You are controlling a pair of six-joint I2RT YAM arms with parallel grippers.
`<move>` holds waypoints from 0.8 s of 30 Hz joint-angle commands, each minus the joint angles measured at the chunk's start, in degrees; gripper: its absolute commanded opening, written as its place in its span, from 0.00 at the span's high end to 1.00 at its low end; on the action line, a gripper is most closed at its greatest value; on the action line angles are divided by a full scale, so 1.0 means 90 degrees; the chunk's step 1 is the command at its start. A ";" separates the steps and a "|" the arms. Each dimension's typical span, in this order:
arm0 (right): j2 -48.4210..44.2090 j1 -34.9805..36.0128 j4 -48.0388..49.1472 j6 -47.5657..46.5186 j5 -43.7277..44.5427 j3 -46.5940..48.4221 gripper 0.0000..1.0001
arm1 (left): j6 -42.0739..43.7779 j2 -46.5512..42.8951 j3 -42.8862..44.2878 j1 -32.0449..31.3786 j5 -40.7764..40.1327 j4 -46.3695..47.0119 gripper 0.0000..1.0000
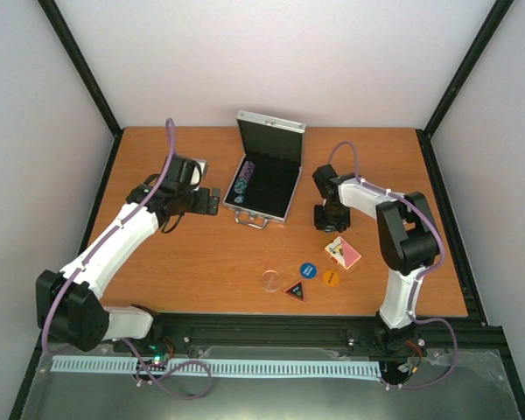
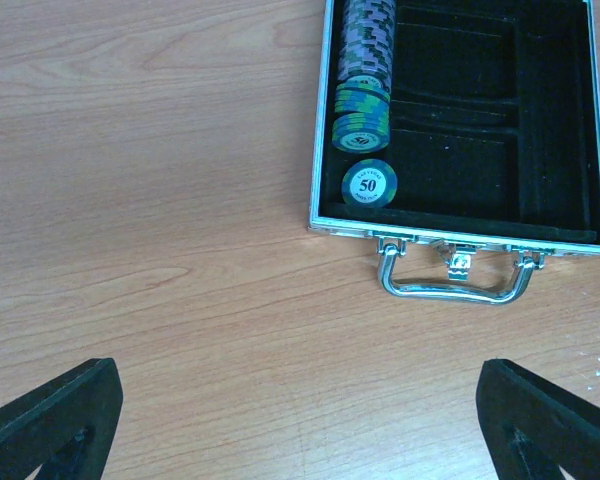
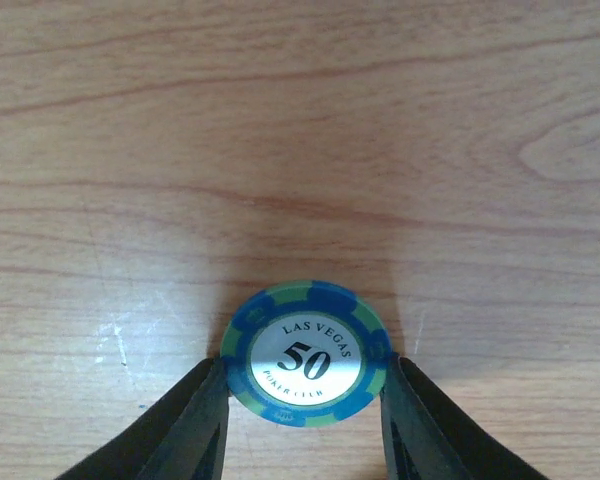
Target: Pack up texas hold em set
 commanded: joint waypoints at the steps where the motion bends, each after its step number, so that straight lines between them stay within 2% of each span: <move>1: 0.0588 -0.0035 0.0226 -0.0128 0.0456 -0.0501 0.63 | -0.0094 -0.0150 0.0007 0.0062 -0.0023 0.0001 0.00; 9: 0.0154 -0.0026 -0.0043 -0.0272 0.0339 -0.0488 0.65 | -0.0086 -0.0163 0.0012 0.0062 -0.0082 -0.0009 0.00; 15: -0.0424 -0.0017 -0.0449 -0.0307 0.0140 -0.0006 0.65 | -0.0113 -0.0100 -0.0014 0.0062 -0.0028 0.0065 0.00; 24: -0.0432 0.0154 -0.0688 -0.0332 -0.0194 0.0626 0.67 | -0.0096 -0.0009 -0.0015 0.0062 0.0040 0.0140 0.00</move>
